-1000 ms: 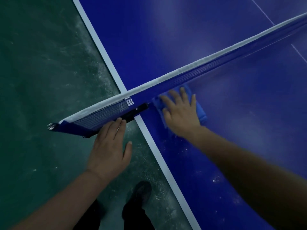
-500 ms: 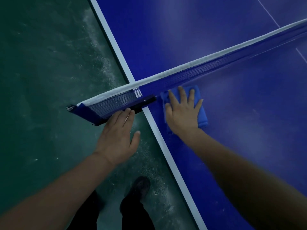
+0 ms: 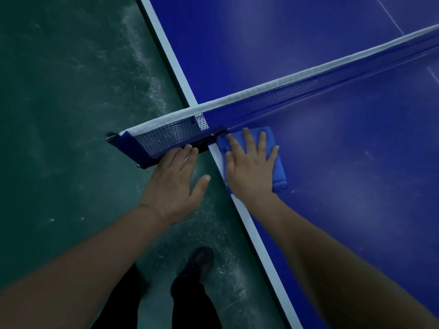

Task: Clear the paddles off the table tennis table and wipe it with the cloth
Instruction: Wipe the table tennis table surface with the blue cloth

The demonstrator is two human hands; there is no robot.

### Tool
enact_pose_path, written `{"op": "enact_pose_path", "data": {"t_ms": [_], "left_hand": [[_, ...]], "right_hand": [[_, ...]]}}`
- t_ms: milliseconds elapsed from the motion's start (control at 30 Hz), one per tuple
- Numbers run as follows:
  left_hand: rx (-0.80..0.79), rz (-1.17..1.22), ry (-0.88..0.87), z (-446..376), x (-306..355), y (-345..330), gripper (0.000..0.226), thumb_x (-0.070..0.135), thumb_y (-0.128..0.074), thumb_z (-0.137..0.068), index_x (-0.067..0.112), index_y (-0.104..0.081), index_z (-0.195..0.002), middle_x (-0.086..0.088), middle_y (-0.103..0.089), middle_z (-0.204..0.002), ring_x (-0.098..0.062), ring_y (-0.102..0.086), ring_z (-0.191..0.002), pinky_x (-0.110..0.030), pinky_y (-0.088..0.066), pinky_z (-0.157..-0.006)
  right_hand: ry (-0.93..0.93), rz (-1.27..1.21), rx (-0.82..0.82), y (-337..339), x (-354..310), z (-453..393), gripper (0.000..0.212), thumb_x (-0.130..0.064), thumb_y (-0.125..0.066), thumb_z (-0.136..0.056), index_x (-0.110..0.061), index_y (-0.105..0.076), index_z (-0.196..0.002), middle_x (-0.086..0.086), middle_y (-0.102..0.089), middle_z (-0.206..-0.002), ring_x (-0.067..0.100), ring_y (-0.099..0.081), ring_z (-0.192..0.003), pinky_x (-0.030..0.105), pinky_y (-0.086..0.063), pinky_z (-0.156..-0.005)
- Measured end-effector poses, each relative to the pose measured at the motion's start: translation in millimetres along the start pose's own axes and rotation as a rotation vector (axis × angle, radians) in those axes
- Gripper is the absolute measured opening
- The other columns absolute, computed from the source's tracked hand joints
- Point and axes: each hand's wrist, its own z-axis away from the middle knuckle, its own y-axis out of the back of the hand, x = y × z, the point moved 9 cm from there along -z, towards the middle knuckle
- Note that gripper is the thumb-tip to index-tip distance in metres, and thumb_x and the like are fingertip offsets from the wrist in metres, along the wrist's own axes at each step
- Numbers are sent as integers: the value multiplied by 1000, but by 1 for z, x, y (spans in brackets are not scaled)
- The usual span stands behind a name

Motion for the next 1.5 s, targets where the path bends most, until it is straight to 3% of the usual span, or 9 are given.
{"op": "enact_pose_path", "data": {"t_ms": [100,233,400,567,733,900,1133,1367,1500], "left_hand": [[-10,8,-7,1,-1,0,88,67,-6,-93,10,-24,-157,-6,-23,-164,-21,-14,-149,-35,-9,-124],[9,-1,-17,0,1,4,92,71,-6,-93,8,-28,-156,-9,-27,-162,-22,-17,-147,-37,-11,-122],[-2,26,-37,0,2,6,106,84,1,-85,9,-25,-157,-8,-26,-163,-17,-14,-146,-32,-7,-120],[-6,9,-51,0,2,5,116,91,-1,-79,9,-28,-156,-10,-27,-162,-22,-19,-147,-37,-12,-122],[-20,22,-39,-1,0,5,126,100,-7,-69,13,-24,-158,-6,-24,-163,-19,-15,-147,-37,-11,-122],[-1,30,-53,-1,1,3,123,99,-11,-71,12,-29,-157,-9,-27,-162,-24,-20,-147,-42,-17,-122],[47,75,-49,-2,-4,-1,101,83,-11,-89,9,-36,-153,-10,-32,-159,-25,-23,-144,-45,-22,-121],[40,19,-55,-3,-5,0,92,78,-20,-91,11,-39,-151,-8,-34,-158,-27,-27,-144,-47,-26,-119],[29,11,-69,-2,-3,4,85,66,-33,-89,7,-42,-148,-10,-36,-156,-28,-29,-142,-48,-27,-119]], "right_hand": [[-168,-44,34,-1,6,2,53,-46,-28,-104,-38,-26,-156,-1,-14,-167,35,0,-154,66,1,-119],[140,40,-16,-9,-34,20,57,-49,-15,-101,-39,-21,-157,0,-15,-167,34,-3,-154,65,0,-119],[-218,-33,7,-4,7,1,55,-48,-23,-104,-39,-16,-158,-1,-6,-169,34,5,-154,66,3,-119],[224,61,-54,-12,-35,21,56,-50,-21,-103,-39,-16,-158,-1,-10,-168,34,3,-154,64,3,-120],[-239,-34,18,2,24,2,57,-50,-15,-102,-40,-17,-158,-1,-7,-169,35,4,-154,67,3,-119],[442,81,-86,-13,-34,25,57,-50,-20,-99,-38,-30,-154,-2,-21,-166,35,-10,-153,66,-6,-119],[-452,-113,16,34,175,-39,58,-49,-17,-102,-40,-14,-159,-6,-5,-169,32,5,-154,66,3,-118],[417,54,-22,-13,5,81,54,-49,-26,-103,-35,-28,-155,-2,-27,-164,36,-15,-153,64,-6,-119],[169,158,-17,17,133,25,59,-45,-19,-100,-31,-32,-156,4,-29,-164,39,-19,-151,69,-12,-116]]}}
